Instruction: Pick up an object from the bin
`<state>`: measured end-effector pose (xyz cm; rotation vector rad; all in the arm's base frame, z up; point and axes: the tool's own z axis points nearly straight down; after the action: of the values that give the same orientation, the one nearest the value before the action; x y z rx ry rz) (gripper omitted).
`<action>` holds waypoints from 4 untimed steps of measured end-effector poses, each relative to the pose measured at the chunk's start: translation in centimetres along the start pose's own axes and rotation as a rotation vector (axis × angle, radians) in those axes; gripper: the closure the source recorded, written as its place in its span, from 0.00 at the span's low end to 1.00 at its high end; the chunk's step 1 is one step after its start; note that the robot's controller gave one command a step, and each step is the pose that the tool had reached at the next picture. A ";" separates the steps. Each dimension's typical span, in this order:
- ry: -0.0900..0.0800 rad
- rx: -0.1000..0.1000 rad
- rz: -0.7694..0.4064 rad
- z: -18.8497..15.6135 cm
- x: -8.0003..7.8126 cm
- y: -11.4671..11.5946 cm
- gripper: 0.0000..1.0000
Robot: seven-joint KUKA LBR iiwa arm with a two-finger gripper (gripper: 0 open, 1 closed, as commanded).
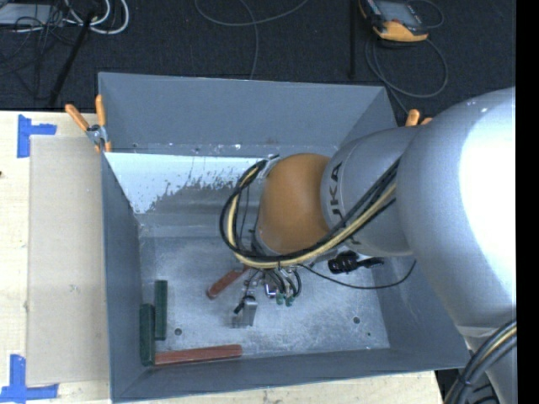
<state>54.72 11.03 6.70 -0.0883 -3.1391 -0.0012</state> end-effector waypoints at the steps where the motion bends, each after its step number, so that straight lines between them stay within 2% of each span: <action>1: -0.010 -0.001 0.002 -0.6 -0.4 -0.1 1.00; 2: -0.002 0.001 0.002 -0.3 -0.1 -0.1 0.00; 3: -0.003 0.000 -0.060 -0.3 -2.3 1.9 0.00; 4: -0.002 0.001 -0.061 -0.3 -2.3 1.9 1.00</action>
Offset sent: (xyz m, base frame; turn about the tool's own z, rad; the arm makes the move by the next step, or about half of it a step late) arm 0.0000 0.0000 0.0000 0.0000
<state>57.11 12.78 6.99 0.0070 -3.1423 0.0003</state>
